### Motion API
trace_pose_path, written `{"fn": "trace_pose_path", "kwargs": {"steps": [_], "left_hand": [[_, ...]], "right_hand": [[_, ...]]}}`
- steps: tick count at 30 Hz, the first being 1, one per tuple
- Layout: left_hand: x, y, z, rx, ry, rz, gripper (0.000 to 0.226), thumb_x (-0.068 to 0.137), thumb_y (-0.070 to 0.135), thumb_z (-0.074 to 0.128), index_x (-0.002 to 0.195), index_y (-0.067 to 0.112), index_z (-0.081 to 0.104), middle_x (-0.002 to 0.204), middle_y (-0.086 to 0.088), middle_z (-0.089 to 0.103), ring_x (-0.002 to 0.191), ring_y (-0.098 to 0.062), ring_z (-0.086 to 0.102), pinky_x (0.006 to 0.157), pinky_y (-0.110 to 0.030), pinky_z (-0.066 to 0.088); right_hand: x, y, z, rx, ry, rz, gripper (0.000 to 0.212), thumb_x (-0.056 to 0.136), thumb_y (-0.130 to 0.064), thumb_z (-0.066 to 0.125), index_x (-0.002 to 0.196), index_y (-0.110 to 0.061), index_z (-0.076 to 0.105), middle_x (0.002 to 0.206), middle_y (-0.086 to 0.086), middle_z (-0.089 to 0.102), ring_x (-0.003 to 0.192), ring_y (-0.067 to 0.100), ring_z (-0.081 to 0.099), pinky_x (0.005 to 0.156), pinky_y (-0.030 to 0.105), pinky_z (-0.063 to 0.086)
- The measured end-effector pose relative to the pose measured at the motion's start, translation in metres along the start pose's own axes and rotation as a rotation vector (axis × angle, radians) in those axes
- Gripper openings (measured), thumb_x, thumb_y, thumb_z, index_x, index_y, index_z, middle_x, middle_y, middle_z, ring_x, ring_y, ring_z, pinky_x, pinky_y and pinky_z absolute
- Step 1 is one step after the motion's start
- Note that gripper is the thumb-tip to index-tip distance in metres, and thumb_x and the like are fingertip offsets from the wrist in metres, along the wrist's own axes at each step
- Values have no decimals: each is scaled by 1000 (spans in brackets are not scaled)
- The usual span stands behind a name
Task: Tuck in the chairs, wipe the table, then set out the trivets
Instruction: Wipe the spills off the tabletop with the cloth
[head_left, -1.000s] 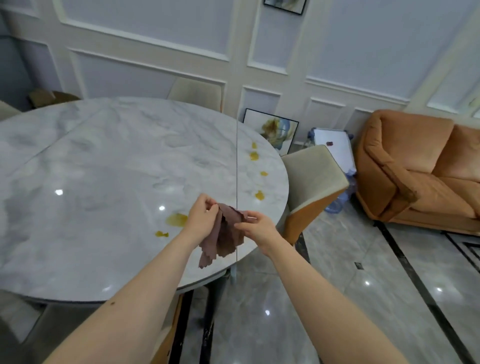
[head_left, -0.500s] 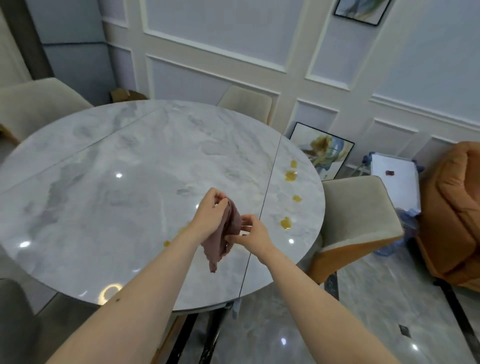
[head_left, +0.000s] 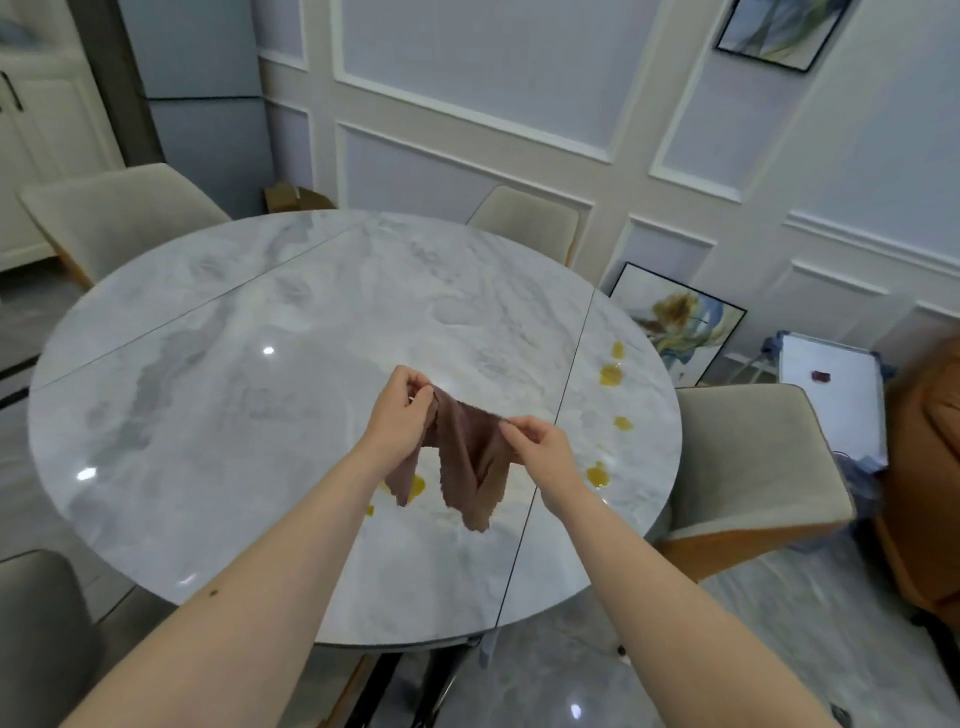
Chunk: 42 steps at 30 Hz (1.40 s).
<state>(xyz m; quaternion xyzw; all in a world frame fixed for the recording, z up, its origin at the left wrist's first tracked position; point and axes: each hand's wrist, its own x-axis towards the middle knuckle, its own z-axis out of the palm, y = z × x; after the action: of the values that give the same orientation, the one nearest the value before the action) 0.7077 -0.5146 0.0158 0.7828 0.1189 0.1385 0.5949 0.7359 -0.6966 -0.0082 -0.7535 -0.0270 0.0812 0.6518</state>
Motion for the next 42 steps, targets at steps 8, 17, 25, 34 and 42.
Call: {"fn": "trace_pose_path", "kwargs": {"steps": [8,17,25,34,42], "left_hand": [[13,-22,-15,203,-1,-14,20,90,14,46,74,26,43,78,8,54,85,-28,57,89,-50,44],[17,-51,-27,334,50,-146,9,89,9,48,81,14,51,99,-13,60,95,-32,57,82,-39,47],[13,-62,-15,324,-95,-174,12,85,13,58,97,13,61,108,-9,61,99,-28,59,86,-34,47],[3,-21,30,174,-293,-33,54,81,24,72,128,13,48,114,-5,54,98,-21,56,83,-31,46],[11,-28,24,263,-43,-14,17,88,10,48,82,15,63,88,-7,65,79,-28,61,65,-32,44]], "right_hand": [[12,-34,4,288,202,315,20,97,-21,42,88,-13,58,82,4,58,77,18,55,65,29,44],[8,-53,4,319,397,400,24,89,-16,43,69,-14,56,69,7,55,63,23,50,61,32,42],[5,-58,6,598,350,356,30,95,-14,41,66,-17,49,61,-5,45,57,12,45,58,25,40],[-2,-75,11,596,233,333,28,94,-25,39,68,-17,44,72,5,55,68,20,53,68,33,39],[-4,-71,16,544,146,273,25,91,-16,47,66,-13,49,66,2,49,66,14,51,68,28,42]]}}
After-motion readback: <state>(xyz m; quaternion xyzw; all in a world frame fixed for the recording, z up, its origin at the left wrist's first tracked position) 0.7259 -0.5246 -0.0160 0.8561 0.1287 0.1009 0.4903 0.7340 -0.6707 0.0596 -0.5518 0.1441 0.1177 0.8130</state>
